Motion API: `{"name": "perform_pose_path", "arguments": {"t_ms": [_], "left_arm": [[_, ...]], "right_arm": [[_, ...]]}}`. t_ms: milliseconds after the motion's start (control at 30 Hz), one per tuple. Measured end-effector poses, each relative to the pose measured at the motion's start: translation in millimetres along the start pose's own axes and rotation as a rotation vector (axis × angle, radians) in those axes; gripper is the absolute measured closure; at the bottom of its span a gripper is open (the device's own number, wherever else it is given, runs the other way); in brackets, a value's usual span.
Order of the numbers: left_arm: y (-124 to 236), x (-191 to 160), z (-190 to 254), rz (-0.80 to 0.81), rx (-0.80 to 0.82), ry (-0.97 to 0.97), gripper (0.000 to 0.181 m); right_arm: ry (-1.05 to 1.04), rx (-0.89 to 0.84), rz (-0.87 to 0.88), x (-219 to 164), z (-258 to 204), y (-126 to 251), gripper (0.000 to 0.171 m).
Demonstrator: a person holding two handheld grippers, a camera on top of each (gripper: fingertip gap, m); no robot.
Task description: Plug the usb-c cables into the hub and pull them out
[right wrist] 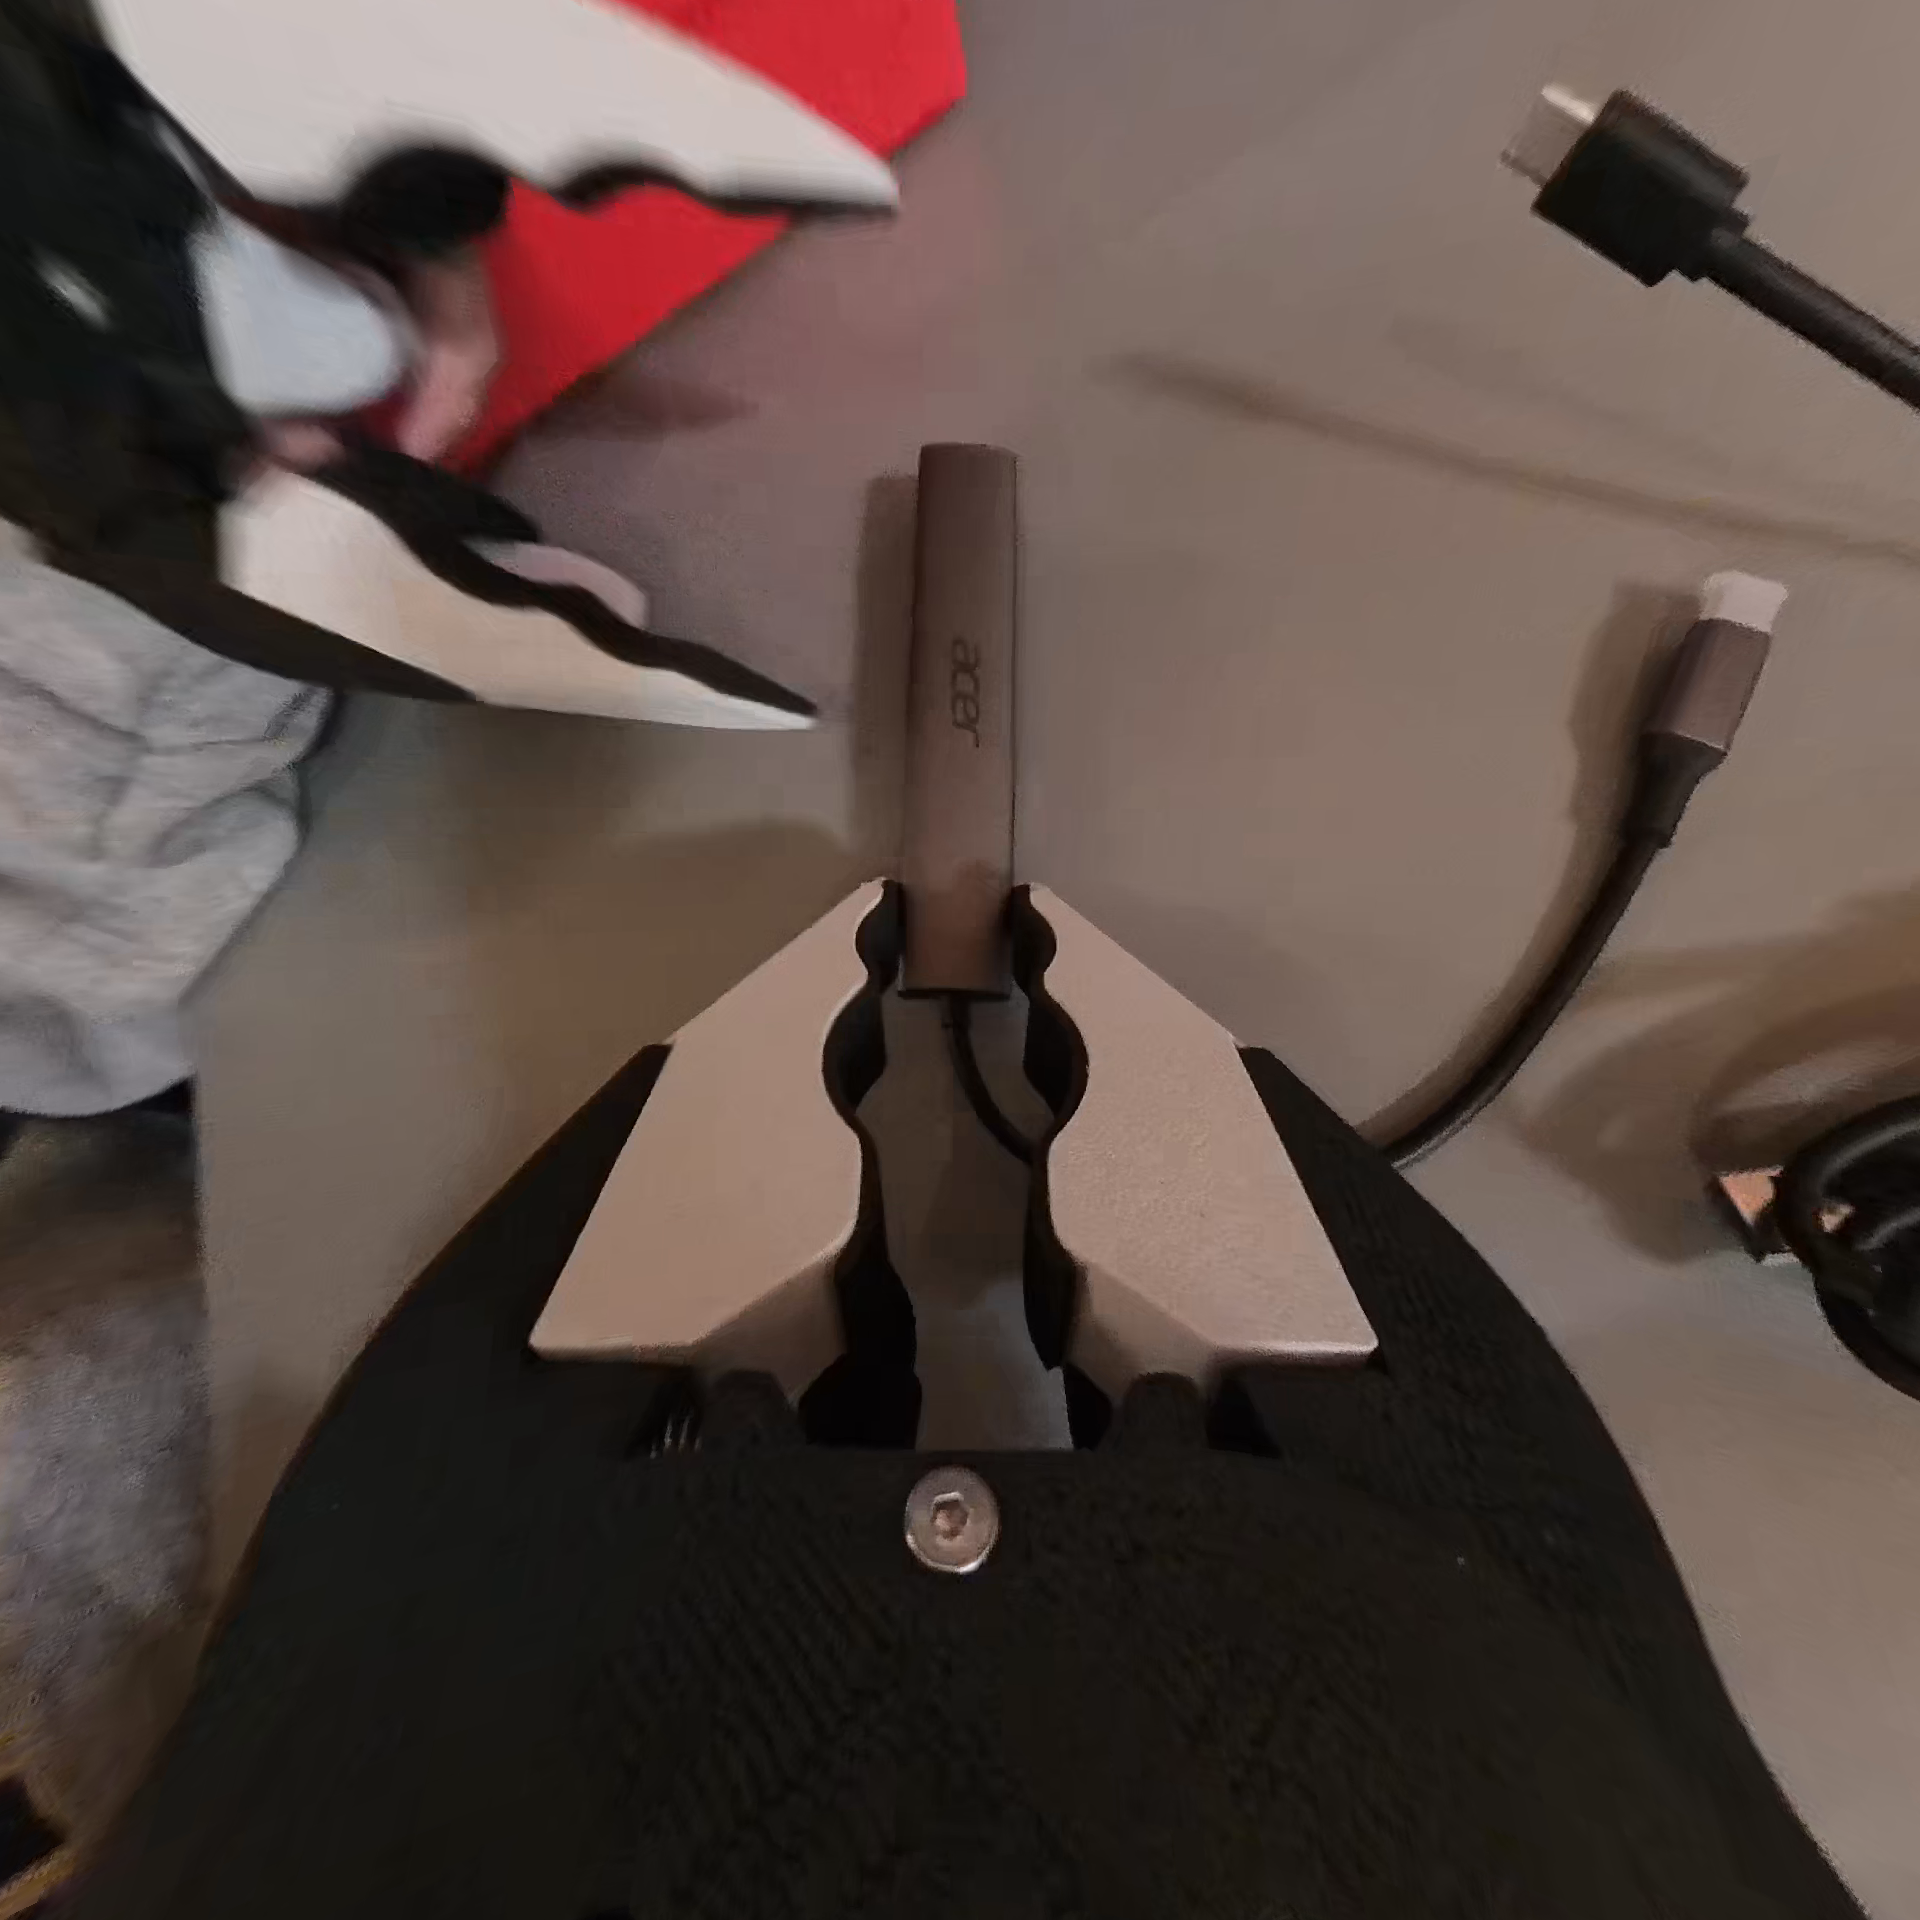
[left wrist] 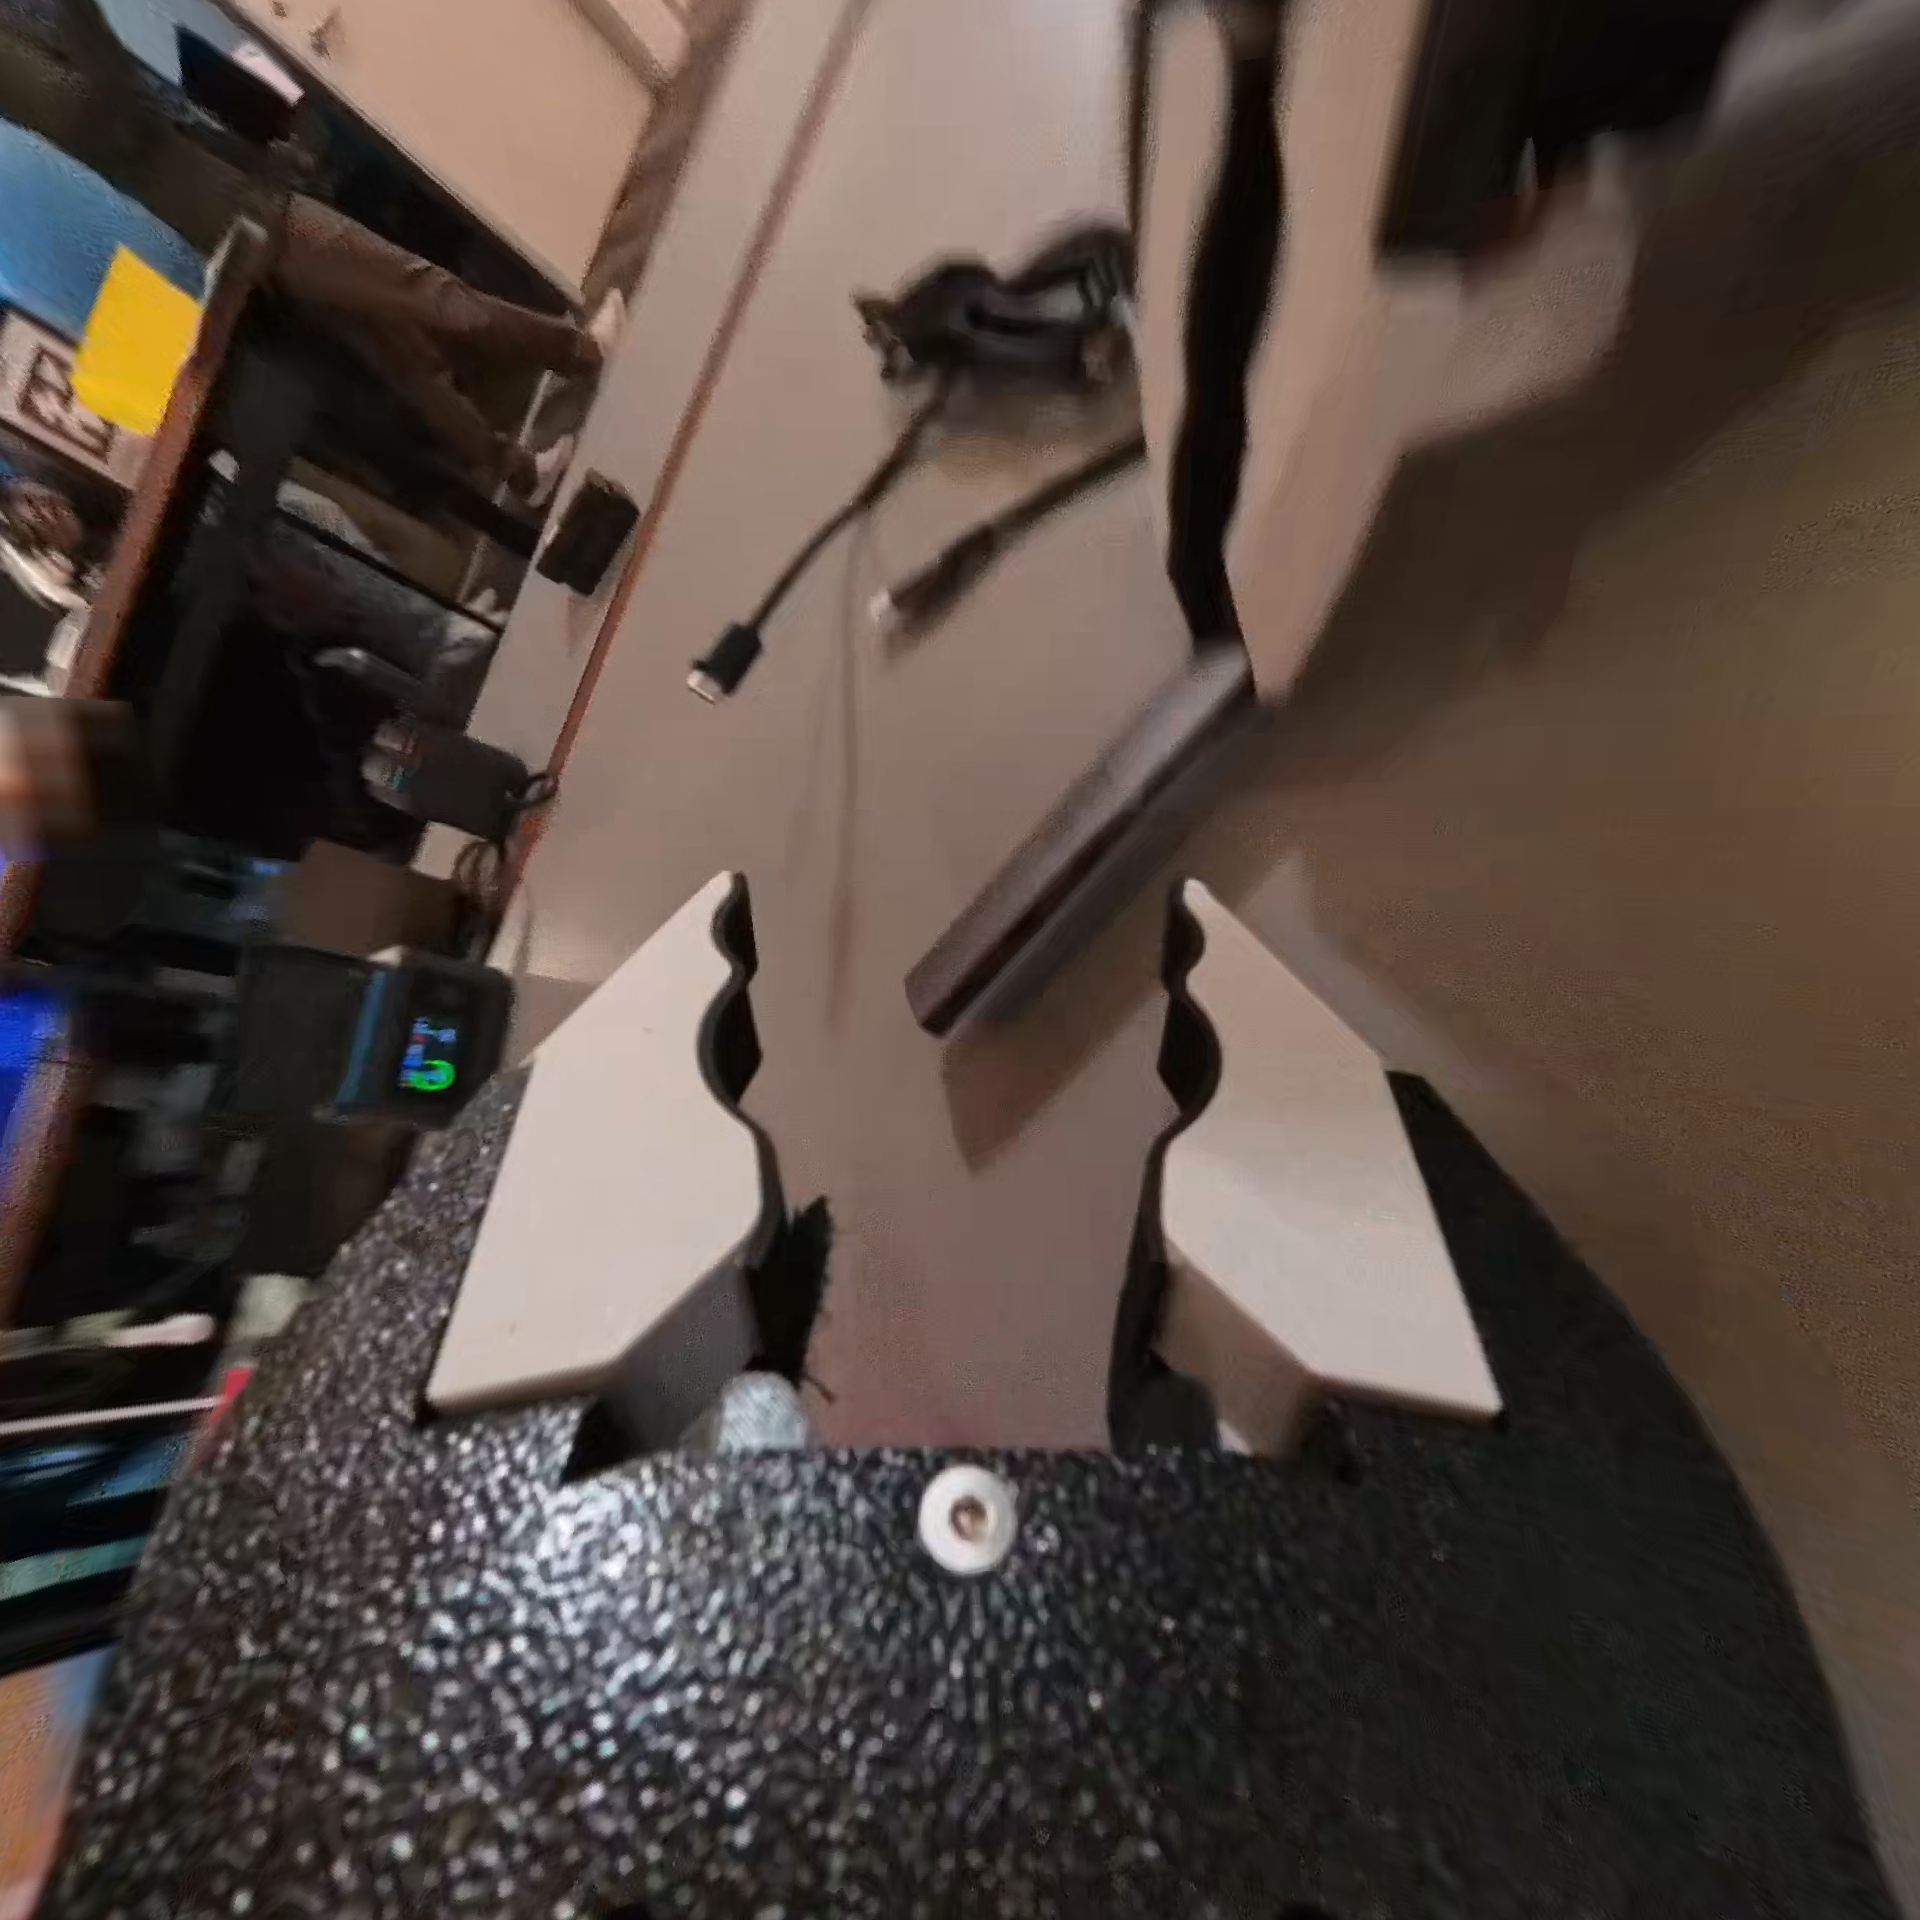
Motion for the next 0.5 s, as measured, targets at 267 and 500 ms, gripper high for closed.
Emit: {"name": "perform_pose_path", "arguments": {"t_ms": [267,500], "left_arm": [[-11.6,-3.5,14.3,-0.081,0.065,-0.24,0.166],[-13.1,-7.9,15.0,-0.236,-0.16,-0.121,0.173]], "right_arm": [[0.037,0.195,0.052,-1.8,-3.5,20.4,0.152],[0.804,-0.345,0.198,-1.0,-40.6,12.8,0.124]]}}
Point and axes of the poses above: each gripper's, where its closed fingertips meet, y back along the fingers, x out of its top, z = x × y across the jaws, the point moved 9 cm from there along y, back along the fingers, and after that the axes turned 9 degrees about -y, right-handed, at the moved point
